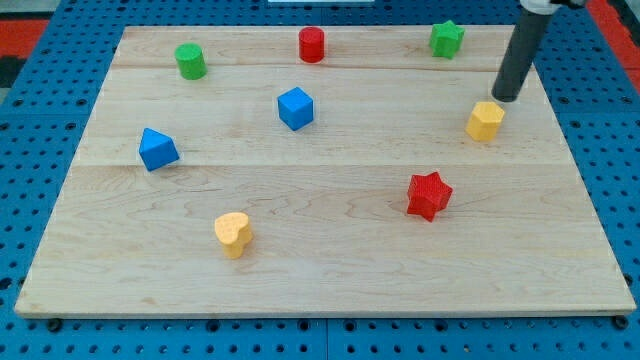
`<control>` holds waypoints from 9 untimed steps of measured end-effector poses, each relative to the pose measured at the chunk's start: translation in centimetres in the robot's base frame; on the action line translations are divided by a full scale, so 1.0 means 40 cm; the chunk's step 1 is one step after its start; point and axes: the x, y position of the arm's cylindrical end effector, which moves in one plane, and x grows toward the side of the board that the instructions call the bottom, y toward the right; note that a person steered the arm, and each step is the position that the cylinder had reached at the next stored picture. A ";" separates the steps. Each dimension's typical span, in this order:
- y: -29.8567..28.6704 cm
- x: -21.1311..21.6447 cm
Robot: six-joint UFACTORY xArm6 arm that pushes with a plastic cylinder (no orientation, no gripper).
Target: Move the red star to the left of the yellow hexagon
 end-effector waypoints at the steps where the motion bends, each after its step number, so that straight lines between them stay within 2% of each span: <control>1: 0.002 -0.005; 2: 0.090 -0.024; 3: 0.238 0.106; 4: 0.221 0.338; 5: -0.112 0.509; 6: -0.355 0.511; 7: -0.331 0.440; 9: -0.331 0.367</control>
